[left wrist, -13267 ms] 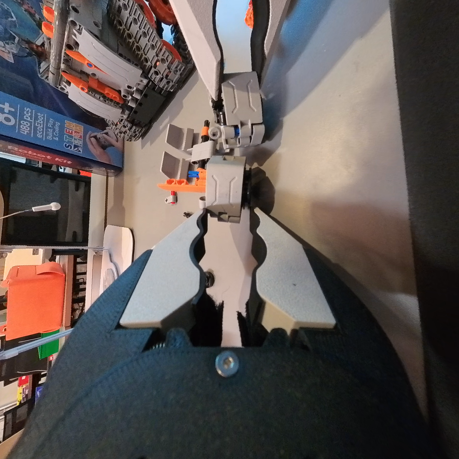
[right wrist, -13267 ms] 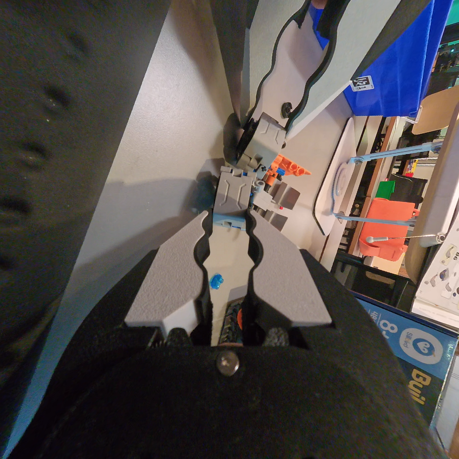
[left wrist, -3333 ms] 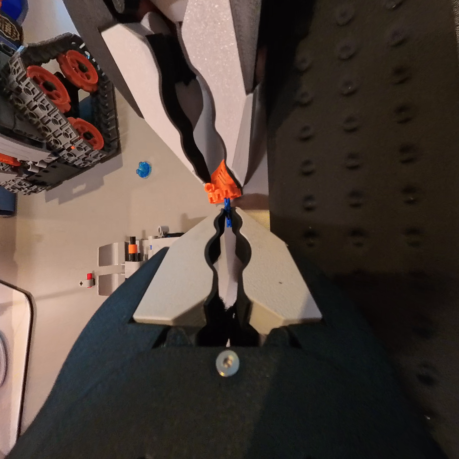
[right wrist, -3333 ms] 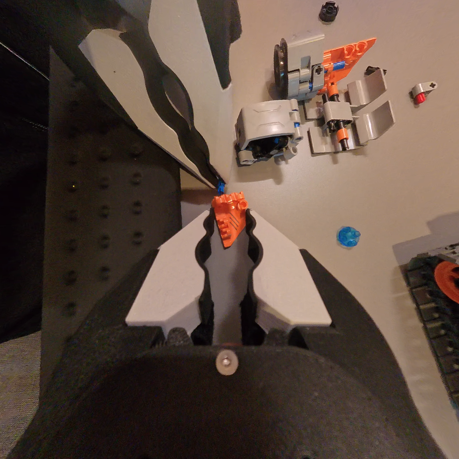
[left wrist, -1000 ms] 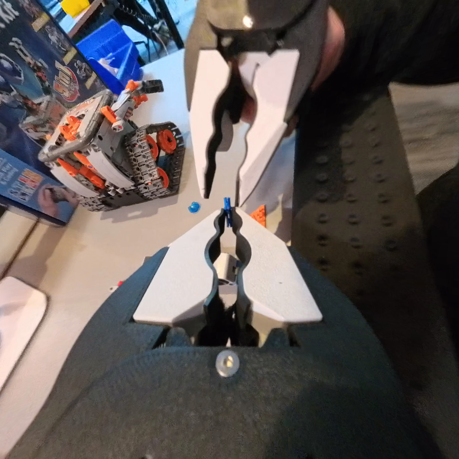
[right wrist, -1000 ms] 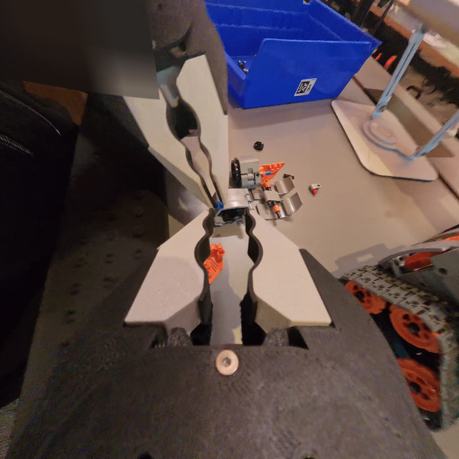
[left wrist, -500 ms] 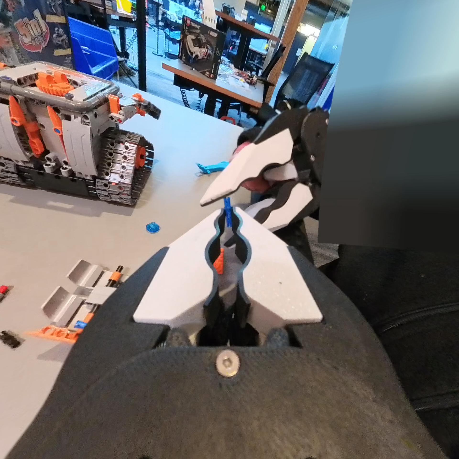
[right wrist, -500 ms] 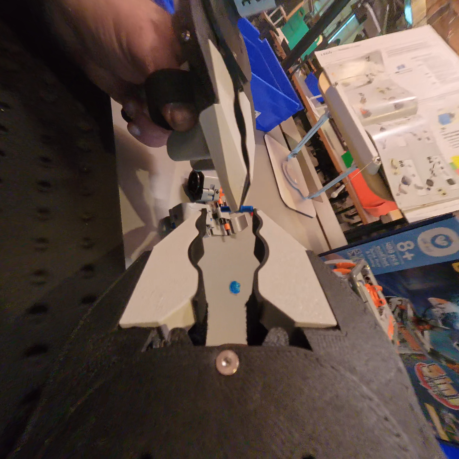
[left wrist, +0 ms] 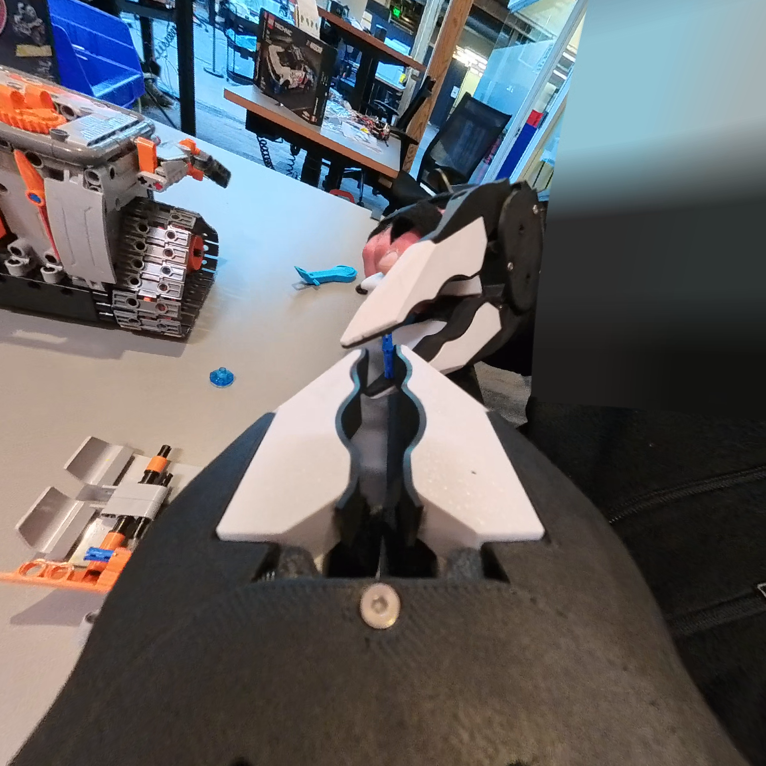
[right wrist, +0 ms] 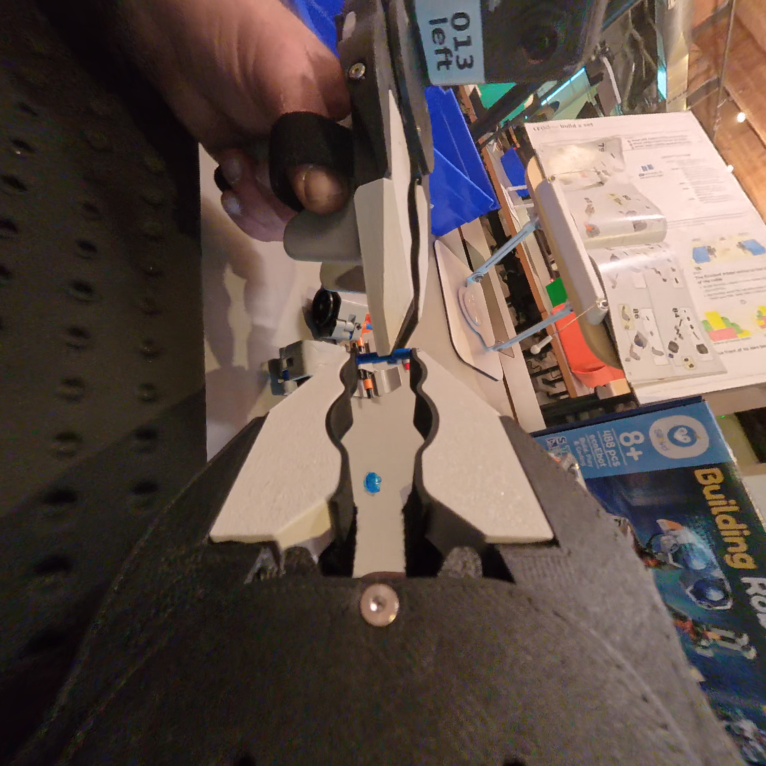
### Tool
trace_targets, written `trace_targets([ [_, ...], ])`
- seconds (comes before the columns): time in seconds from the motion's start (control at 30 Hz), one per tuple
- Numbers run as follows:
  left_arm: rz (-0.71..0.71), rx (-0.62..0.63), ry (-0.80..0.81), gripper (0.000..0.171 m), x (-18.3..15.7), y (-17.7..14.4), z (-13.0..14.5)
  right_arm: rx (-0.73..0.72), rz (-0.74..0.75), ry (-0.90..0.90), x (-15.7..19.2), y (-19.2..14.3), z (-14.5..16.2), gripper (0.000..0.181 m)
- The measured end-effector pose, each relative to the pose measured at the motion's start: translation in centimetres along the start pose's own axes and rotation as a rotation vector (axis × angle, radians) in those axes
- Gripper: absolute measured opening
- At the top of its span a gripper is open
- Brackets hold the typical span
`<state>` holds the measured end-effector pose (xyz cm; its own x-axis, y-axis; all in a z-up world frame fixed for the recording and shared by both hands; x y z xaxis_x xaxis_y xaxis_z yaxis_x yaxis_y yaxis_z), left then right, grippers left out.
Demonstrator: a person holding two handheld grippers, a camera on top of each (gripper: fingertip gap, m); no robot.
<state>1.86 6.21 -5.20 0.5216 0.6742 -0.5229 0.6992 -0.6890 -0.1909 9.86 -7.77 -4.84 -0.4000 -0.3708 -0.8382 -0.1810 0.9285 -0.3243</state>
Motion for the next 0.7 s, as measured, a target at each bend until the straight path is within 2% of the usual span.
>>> trace_targets([
  [0.13, -0.003, 0.03, 0.015, 0.009, -0.2, 0.2, 0.4, 0.031, 0.011, -0.097, 0.7, 0.2, -0.5, 0.022],
  [0.17, 0.014, 0.038, 0.016, 0.004, -0.3, 0.2, 0.4, 0.03, 0.009, -0.106, 0.8, 0.1, -0.5, 0.022],
  [0.37, 0.011, 0.04, 0.023, 0.003, -0.9, 0.2, 0.7, -0.004, 0.011, -0.11, 1.0, -0.2, -0.8, 0.022],
  [0.5, 0.028, 0.016, 0.006, 0.003, -0.9, -0.1, 0.7, -0.043, -0.004, -0.044, 0.7, -0.3, -0.6, 0.022],
  [0.7, 0.048, -0.053, -0.018, 0.003, -0.3, -0.8, 0.4, -0.15, -0.041, 0.162, -0.5, -0.9, 0.5, 0.014],
])
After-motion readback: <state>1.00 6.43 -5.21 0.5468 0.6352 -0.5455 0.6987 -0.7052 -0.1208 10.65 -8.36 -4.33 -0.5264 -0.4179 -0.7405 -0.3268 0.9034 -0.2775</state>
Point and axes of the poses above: each gripper's, where its closed fingertips meet, y out along the fingers, z out of its underside, x = y × z across the jaws, the point moved 10 cm from there along -y, back along the fingers, and after that the axes turned 11 degrees about -y, right-handed, at the moved point
